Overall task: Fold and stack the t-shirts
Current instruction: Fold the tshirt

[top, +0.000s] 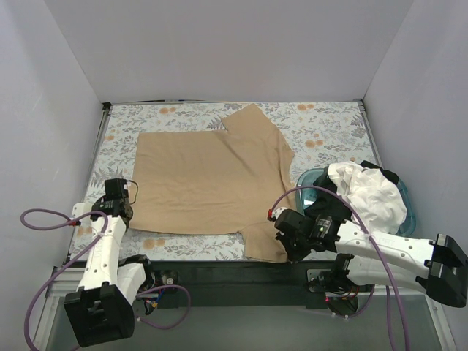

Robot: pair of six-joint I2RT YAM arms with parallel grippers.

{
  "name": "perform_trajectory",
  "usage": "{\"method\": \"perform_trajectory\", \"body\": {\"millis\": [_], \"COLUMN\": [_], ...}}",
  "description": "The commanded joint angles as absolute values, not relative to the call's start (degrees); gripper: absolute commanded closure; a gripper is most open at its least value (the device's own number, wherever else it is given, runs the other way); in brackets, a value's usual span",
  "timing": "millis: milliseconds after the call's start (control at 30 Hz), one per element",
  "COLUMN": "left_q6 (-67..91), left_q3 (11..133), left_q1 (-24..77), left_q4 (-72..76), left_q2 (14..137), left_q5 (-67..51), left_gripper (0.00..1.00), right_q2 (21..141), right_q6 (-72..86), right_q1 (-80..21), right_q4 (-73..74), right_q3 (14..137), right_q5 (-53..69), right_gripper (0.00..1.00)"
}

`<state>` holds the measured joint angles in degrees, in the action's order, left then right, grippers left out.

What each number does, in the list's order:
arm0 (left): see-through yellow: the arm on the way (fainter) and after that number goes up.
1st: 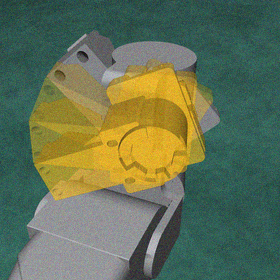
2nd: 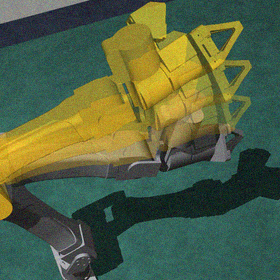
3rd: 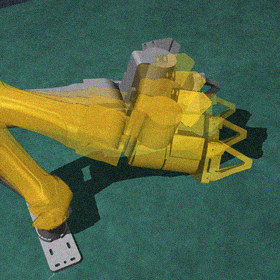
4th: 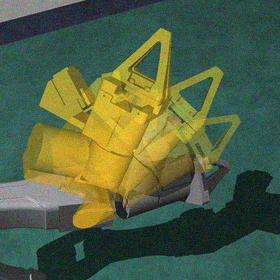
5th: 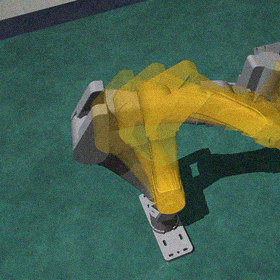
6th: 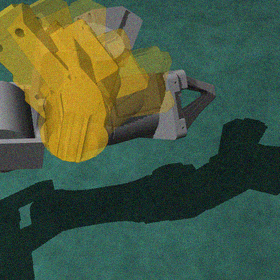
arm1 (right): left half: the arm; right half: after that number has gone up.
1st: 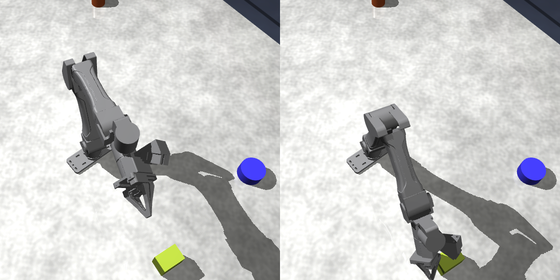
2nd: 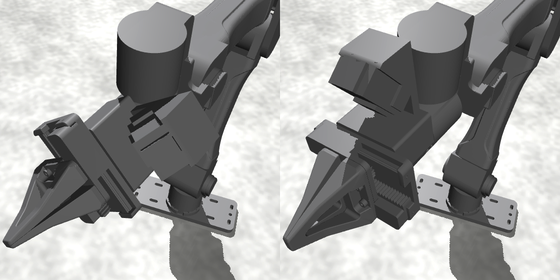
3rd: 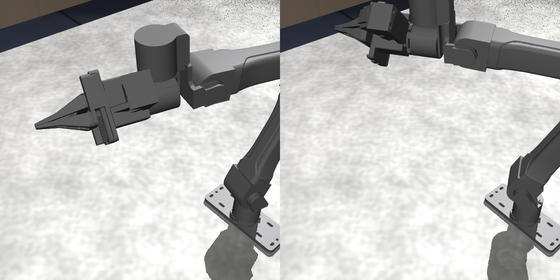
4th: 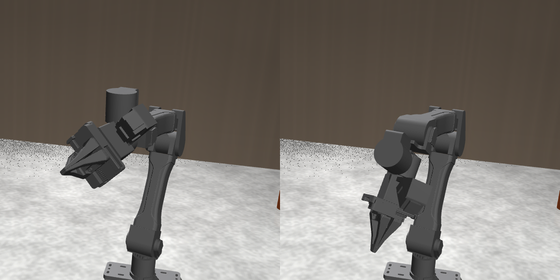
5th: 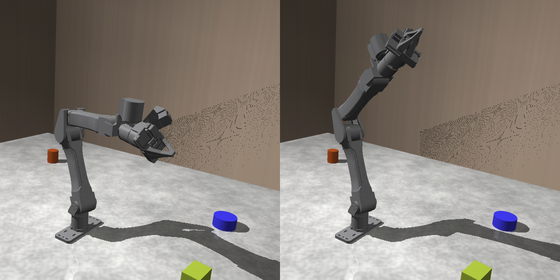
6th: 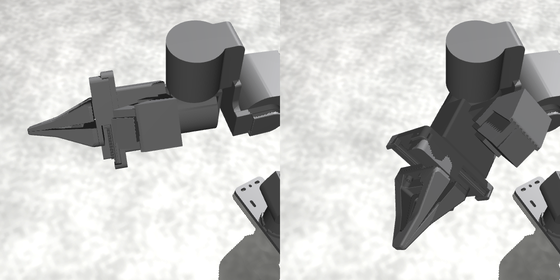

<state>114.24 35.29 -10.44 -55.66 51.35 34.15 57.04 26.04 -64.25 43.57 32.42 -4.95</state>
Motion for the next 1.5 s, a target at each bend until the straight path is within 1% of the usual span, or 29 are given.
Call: {"method": "perform_trajectory", "body": {"millis": [0, 133, 267, 533, 633, 767, 1100, 1467], "left_q6": [131.6, 131.8, 131.7, 127.7, 123.6, 118.7, 117.7, 117.5], "left_q3": [37.0, 38.0, 37.4, 36.1, 37.5, 37.6, 42.5, 47.5], "left_q1": [-11.7, -11.8, -11.8, -11.8, -11.9, -11.8, -11.8, -11.8], "left_q4": [-53.9, -54.6, -54.7, -51.2, -48.1, -42.3, -40.7, -39.5], "left_q2": [52.1, 53.6, 52.6, 51.8, 52.6, 54.8, 62.7, 68.9], "left_q5": [37.2, 37.6, 37.5, 34.1, 32.4, 28.0, 27.1, 28.9], "left_gripper": [1.0, 1.0, 1.0, 1.0, 1.0, 1.0, 1.0, 1.0], "right_q2": [54.6, 55.6, 57.0, 58.3, 60.1, 63.4, 70.7, 79.3], "right_q6": [27.2, 26.5, 26.1, 24.8, 22.8, 20.7, 13.5, 6.4], "right_q1": [-64.4, -64.4, -64.5, -63.5, -61.5, -58.9, -46.8, -39.5], "right_q4": [46.5, 46.4, 46.2, 46.1, 45.6, 44.2, 38.3, 34.8], "right_q3": [32.4, 32.7, 33.4, 39.2, 42.8, 51.1, 59.1, 69.0], "right_q5": [-1.6, -0.8, -1.3, -10.3, -13.5, -20.5, -18.3, -14.7], "right_gripper": [0.97, 0.96, 0.98, 0.99, 0.99, 0.99, 0.99, 0.99]}}
